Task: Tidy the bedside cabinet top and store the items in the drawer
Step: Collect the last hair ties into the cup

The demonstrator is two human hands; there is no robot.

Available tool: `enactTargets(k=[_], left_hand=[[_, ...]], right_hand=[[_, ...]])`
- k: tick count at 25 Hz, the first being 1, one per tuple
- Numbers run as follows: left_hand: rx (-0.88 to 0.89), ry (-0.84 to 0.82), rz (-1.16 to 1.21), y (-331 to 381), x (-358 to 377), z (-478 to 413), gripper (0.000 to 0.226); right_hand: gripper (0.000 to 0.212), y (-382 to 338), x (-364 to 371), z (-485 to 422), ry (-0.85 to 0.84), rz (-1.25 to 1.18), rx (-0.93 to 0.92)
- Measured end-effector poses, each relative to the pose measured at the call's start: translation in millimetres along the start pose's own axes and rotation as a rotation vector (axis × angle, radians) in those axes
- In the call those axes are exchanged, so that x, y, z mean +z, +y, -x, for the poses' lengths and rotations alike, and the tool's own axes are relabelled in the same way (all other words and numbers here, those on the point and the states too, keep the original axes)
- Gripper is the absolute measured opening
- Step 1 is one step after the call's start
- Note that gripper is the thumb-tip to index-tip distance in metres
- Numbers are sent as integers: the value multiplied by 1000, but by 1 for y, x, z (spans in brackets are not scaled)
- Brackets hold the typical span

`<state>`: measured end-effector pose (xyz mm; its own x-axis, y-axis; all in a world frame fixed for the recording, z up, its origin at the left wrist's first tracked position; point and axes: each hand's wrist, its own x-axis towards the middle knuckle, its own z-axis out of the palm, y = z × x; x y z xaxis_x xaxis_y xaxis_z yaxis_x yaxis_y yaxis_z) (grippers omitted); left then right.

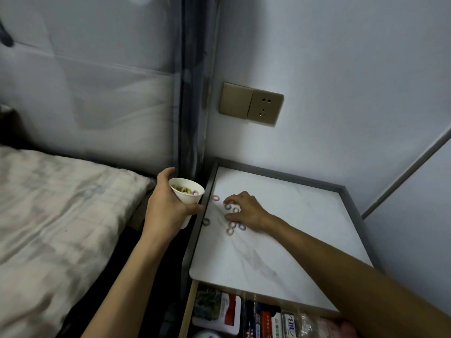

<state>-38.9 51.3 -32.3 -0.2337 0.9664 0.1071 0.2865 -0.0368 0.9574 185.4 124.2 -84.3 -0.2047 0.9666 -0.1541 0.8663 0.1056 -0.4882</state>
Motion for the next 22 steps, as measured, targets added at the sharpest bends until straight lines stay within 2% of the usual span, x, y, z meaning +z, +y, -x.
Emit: enactTargets(k=[3, 6, 11, 14, 17, 20, 22], left_hand=[[3, -5, -9, 0, 0, 0, 104], [8, -18, -8, 0, 2, 2, 103], [13, -39, -16, 3, 8, 5, 105], [30, -55, -50, 2, 10, 6, 104], [34, -82, -89, 2, 13, 9, 106], [36, -116, -113, 3, 15, 11, 109], [44, -137, -133, 3, 15, 12, 110]], right_hand=[[29, 3, -1, 5, -95, -92, -96], [30, 11, -7, 13, -124, -15, -167], [18, 8, -3, 25, 9, -9, -121], [21, 1, 2, 23, -32, 89, -84], [27, -3, 6, 23, -54, 77, -32], [23, -10, -4, 25, 44, 76, -12], [18, -21, -25, 27, 152, -126, -16]])
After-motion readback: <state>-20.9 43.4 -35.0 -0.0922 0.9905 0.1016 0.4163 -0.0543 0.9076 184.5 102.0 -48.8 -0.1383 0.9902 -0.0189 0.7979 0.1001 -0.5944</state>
